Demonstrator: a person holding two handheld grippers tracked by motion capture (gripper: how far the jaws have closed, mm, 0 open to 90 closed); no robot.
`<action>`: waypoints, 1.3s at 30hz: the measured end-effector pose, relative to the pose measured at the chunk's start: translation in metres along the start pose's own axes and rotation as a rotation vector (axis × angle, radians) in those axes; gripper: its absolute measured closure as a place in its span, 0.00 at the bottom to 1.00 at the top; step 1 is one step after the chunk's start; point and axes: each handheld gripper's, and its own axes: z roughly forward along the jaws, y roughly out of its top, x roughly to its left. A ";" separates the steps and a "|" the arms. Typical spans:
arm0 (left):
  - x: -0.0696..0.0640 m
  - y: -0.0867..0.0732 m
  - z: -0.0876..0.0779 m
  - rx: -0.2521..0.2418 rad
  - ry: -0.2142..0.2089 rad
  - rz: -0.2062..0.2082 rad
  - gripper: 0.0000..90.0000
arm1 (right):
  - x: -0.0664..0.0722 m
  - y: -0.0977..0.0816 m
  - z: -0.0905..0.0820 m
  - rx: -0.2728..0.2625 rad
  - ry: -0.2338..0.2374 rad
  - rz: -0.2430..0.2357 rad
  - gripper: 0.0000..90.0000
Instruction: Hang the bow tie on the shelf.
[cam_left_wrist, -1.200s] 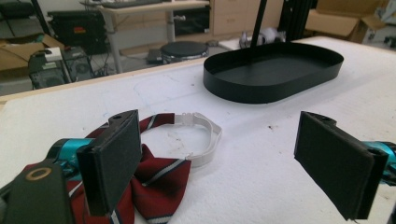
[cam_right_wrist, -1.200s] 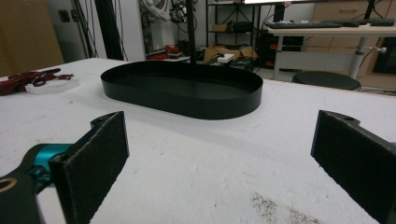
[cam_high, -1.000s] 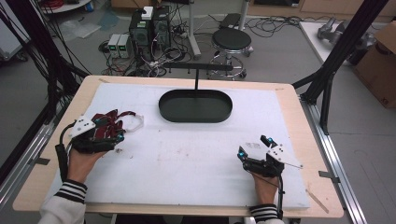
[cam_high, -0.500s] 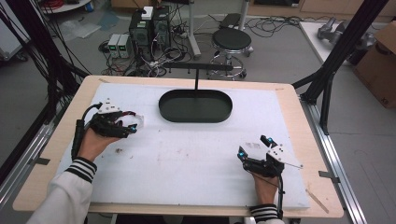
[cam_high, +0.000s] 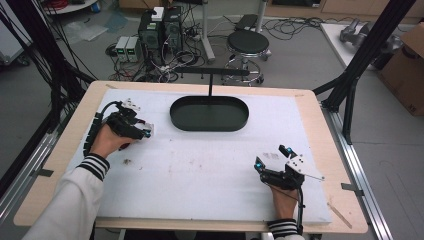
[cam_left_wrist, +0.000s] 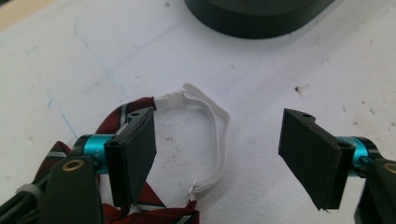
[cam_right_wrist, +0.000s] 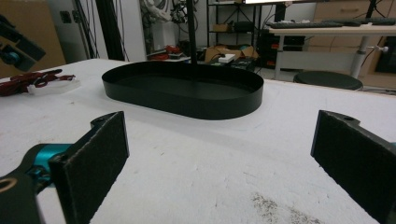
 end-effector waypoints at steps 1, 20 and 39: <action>0.000 0.001 0.002 0.018 -0.002 0.004 0.31 | 0.000 0.000 0.000 -0.001 0.000 0.001 0.03; -0.003 0.019 0.032 0.205 -0.023 -0.010 0.49 | -0.001 0.000 0.000 -0.003 0.001 0.000 0.03; -0.003 0.017 0.041 0.292 -0.031 -0.065 0.70 | -0.001 0.000 0.000 -0.003 -0.001 0.003 0.03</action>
